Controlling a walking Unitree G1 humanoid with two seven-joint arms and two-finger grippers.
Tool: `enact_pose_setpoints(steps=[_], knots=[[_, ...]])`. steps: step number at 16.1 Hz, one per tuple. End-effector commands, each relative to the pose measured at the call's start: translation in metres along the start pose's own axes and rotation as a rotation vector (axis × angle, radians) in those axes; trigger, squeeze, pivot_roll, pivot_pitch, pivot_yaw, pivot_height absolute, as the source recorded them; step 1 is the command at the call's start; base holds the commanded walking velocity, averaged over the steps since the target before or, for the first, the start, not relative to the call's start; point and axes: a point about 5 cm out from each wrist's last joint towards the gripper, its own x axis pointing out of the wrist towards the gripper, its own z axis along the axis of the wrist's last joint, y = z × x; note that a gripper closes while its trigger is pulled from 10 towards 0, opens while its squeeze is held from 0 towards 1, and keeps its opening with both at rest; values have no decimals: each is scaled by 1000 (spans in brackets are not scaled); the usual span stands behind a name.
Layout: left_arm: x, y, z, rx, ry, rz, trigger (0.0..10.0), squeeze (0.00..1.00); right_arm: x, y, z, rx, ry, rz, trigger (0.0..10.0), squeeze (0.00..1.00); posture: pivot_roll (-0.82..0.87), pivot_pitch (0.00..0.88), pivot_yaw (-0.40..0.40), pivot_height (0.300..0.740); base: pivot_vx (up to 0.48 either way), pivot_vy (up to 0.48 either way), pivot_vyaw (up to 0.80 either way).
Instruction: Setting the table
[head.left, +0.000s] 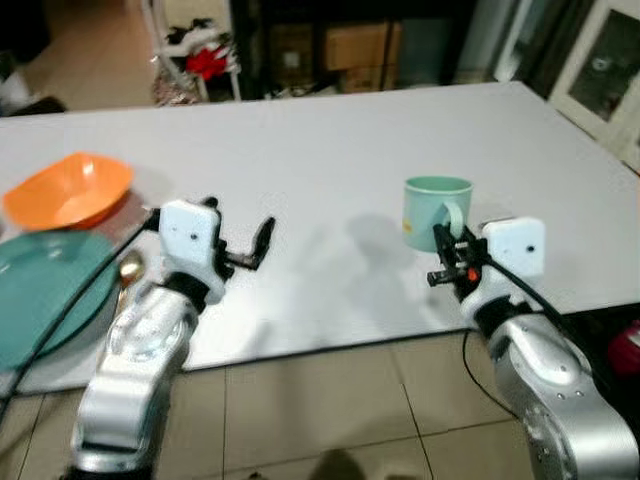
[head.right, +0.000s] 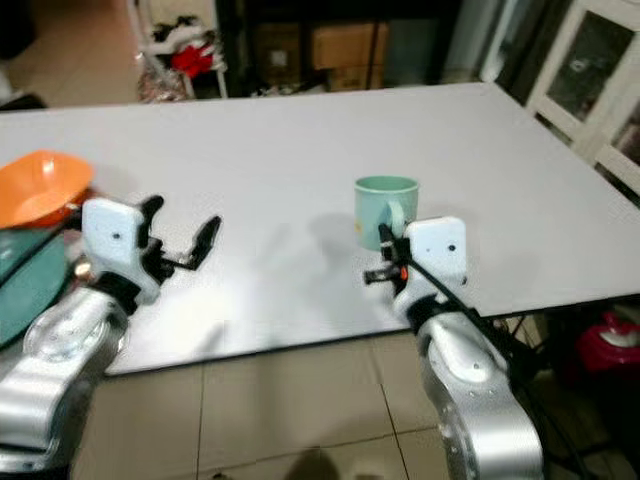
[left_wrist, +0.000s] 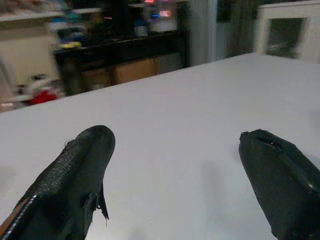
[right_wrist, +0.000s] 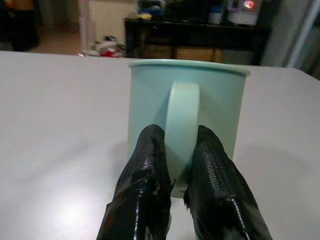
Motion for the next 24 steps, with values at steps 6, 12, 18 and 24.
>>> enact_pose_setpoints(steps=[6, 12, 18, 24], knots=[[-1, 3, 2, 17, -2, -1, 10000, 0, 1, -1, 3, 1, -30, -2, 10000, 0, 21, 48, 33, 740, 296, 0, 0], [-2, 2, 1, 18, 1, -11, 10000, 0, 1, 0, 3, 1, -32, 6, 10000, 0, 21, 38, 32, 740, 297, 0, 0], [-3, 4, 1, 21, 3, -5, 10000, 0, 5, 3, 2, 2, -35, 23, 10000, 0, 30, 30, 21, 740, 294, 0, 0], [-8, -5, -6, 42, 55, -110, 10000, 0, 31, 6, 1, 3, -73, 89, 10000, 0, 51, 32, 25, 740, 0, 0, 0]])
